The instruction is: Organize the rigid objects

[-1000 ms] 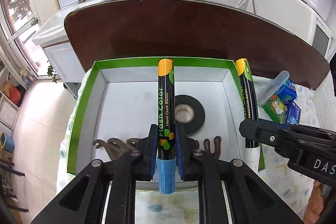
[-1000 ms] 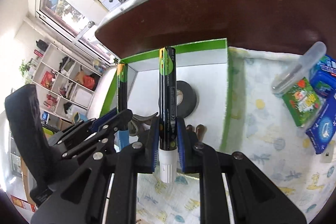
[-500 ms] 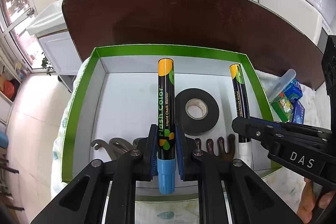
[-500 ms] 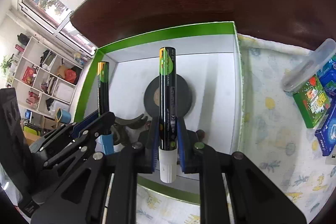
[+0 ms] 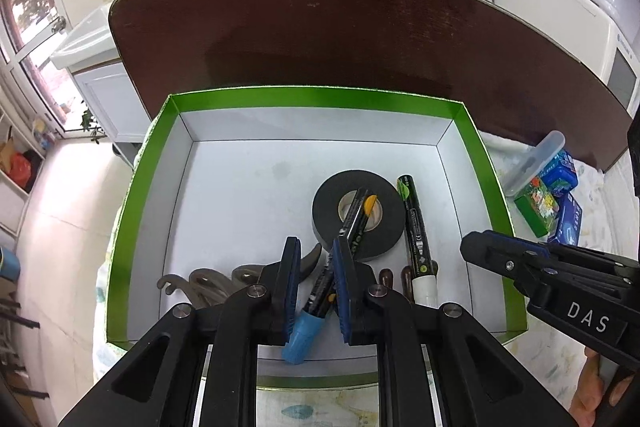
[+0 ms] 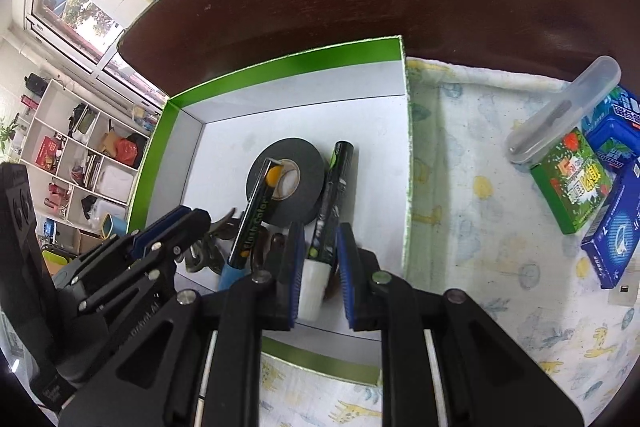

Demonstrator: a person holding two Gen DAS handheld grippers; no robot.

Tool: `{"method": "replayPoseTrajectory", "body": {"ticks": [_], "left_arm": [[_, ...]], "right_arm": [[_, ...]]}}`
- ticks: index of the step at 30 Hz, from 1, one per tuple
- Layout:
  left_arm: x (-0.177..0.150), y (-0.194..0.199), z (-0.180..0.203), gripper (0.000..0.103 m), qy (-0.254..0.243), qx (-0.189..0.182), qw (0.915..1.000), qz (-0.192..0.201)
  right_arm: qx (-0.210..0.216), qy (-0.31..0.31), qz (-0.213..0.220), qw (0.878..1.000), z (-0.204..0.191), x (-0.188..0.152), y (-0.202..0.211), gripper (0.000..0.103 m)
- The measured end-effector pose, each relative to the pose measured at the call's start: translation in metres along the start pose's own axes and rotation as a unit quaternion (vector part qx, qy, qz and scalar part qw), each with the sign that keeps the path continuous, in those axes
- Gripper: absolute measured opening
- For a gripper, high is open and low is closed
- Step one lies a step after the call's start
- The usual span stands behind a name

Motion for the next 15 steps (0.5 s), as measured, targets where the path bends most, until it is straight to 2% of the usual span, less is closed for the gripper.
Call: {"method": "replayPoseTrajectory", "body": {"ticks": [7, 12, 15], "left_arm": [[0.004, 0.02, 0.036, 0.015, -0.024, -0.019, 0.9995, 0.013], [0.003, 0.032, 0.082, 0.015, -0.049, -0.053, 0.9974, 0.008], [-0.001, 0.037, 0.119, 0.016, -0.071, -0.072, 0.9948, -0.002]], "right_arm": [[-0.013, 0.022, 0.013, 1.0, 0.02, -0.006, 0.036, 0.017], [-0.066, 0.045, 0.02, 0.997, 0.063, -0.01, 0.087, 0.021], [-0.097, 0.061, 0.011, 0.993, 0.097, -0.01, 0.113, 0.029]]}}
Point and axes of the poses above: each gripper's, at about its wrist camera, not at the fingertips, and y roughly against the way its jaws point, z to its right, x to its top, the point moved 1 cm from there along -y, roughly the way its jaws point, and after that the axes turned 9 degrees about x, right-handed, at the moved point
